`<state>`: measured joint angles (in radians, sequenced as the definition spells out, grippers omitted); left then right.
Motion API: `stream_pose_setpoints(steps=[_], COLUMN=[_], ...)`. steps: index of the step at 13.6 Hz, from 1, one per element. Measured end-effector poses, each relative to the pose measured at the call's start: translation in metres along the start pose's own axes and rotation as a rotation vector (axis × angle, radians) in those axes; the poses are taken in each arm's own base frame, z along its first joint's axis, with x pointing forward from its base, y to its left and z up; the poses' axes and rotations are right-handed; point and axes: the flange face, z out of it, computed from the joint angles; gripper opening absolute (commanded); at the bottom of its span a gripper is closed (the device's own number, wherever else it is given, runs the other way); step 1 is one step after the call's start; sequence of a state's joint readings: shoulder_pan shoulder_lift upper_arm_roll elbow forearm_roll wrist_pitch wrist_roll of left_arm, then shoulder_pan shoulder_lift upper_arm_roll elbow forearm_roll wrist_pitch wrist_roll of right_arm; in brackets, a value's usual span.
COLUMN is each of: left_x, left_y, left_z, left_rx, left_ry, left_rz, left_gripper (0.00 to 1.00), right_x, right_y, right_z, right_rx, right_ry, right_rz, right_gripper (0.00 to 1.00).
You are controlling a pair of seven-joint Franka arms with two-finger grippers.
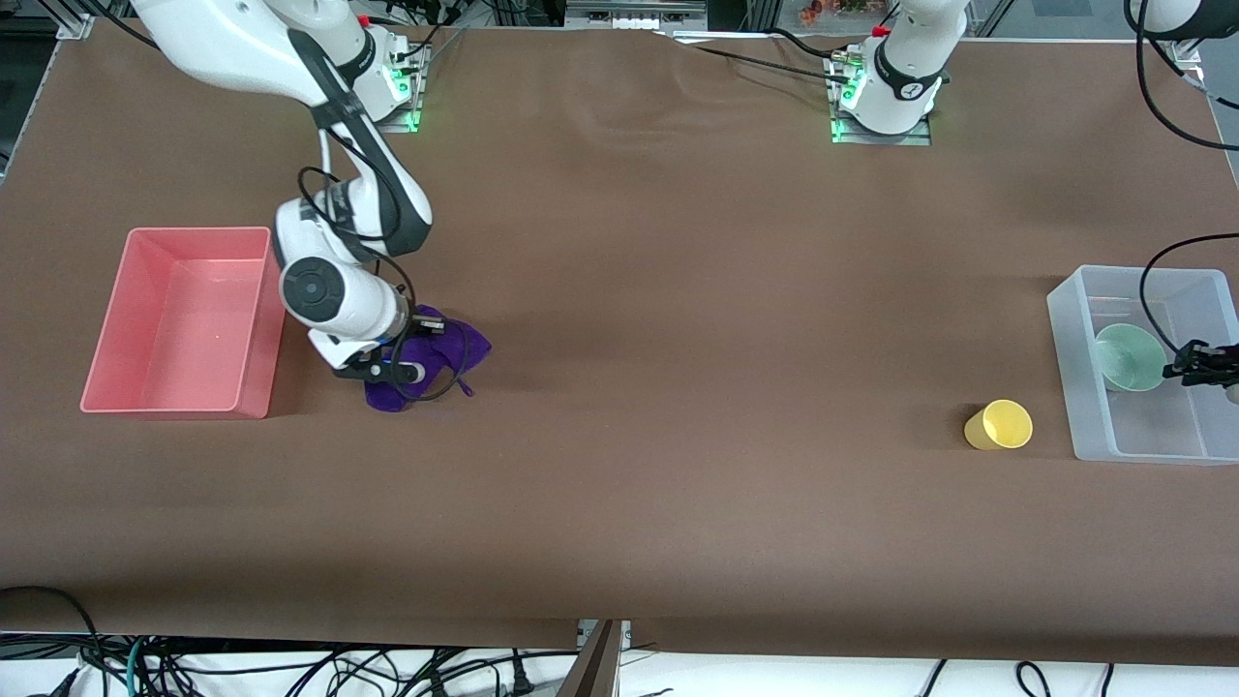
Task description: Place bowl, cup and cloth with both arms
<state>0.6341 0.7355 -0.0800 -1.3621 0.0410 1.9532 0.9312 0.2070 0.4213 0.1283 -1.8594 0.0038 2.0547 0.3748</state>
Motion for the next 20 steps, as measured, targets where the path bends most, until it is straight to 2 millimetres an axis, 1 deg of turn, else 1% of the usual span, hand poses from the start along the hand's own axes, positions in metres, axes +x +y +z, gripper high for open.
stream_pose_setpoints(steps=[1,2,3,4,5,6,7,8,9,10,11,12,13,14,15,16,17,18,20], left_x=[0.012,0.029,0.051,0.071,0.093,0.113,0.133,0.15,0.163,0.171,0.175,0.176,0.175,0.174,0.174,0.174,0.174,0.173,0.173], left_y=[0.018,0.044,0.079,0.111,0.142,0.168,0.192,0.209,0.219,0.22,0.216,0.208,0.201,0.196,0.192,0.192,0.192,0.193,0.192], left_z=[-0.032,-0.068,-0.104,-0.128,-0.139,-0.138,-0.129,-0.113,-0.093,-0.069,-0.042,-0.017,0.006,0.024,0.037,0.046,0.053,0.058,0.06], left_rx=[-0.005,0.004,0.022,0.04,0.052,0.056,0.056,0.055,0.056,0.054,0.052,0.052,0.052,0.051,0.041,0.019,0.0,-0.01,-0.015], left_ry=[-0.007,-0.01,-0.01,-0.009,-0.008,-0.011,-0.019,-0.024,-0.024,-0.024,-0.022,-0.02,-0.017,-0.01,-0.001,0.006,0.008,0.006,0.006], left_rz=[0.029,0.067,0.106,0.128,0.135,0.125,0.103,0.076,0.054,0.04,0.028,0.02,0.013,0.004,-0.013,-0.037,-0.057,-0.069,-0.074], left_gripper=[1.0,1.0,1.0,1.0,1.0,1.0,1.0,1.0,1.0,0.99,0.96,0.89,0.74,0.45,0.17,0.0,0.0,0.0,0.0], right_x=[0.002,0.003,0.004,0.004,0.004,0.006,0.008,0.009,0.007,0.006,0.005,0.007,0.01,0.015,0.018,0.02,0.021,0.021,0.022], right_y=[0.003,0.01,0.026,0.048,0.082,0.123,0.169,0.216,0.259,0.296,0.325,0.341,0.348,0.349,0.347,0.345,0.343,0.341,0.333], right_z=[-0.037,-0.074,-0.112,-0.144,-0.172,-0.193,-0.207,-0.212,-0.211,-0.204,-0.191,-0.176,-0.159,-0.142,-0.127,-0.118,-0.116,-0.121,-0.146], right_rx=[-0.011,-0.029,-0.052,-0.072,-0.083,-0.083,-0.08,-0.075,-0.068,-0.06,-0.049,-0.041,-0.037,-0.037,-0.038,-0.038,-0.036,-0.032,-0.002], right_ry=[-0.017,-0.032,-0.047,-0.071,-0.1,-0.118,-0.128,-0.137,-0.153,-0.173,-0.196,-0.213,-0.228,-0.24,-0.249,-0.257,-0.258,-0.245,-0.181], right_rz=[-0.017,-0.039,-0.069,-0.11,-0.161,-0.21,-0.259,-0.298,-0.328,-0.349,-0.36,-0.365,-0.365,-0.366,-0.371,-0.375,-0.378,-0.38,-0.386], right_gripper=[0.0,0.0,0.0,0.0,0.0,0.0,0.0,0.0,0.0,0.0,0.0,0.0,0.15,0.99,1.0,1.0,1.0,1.0,1.0])
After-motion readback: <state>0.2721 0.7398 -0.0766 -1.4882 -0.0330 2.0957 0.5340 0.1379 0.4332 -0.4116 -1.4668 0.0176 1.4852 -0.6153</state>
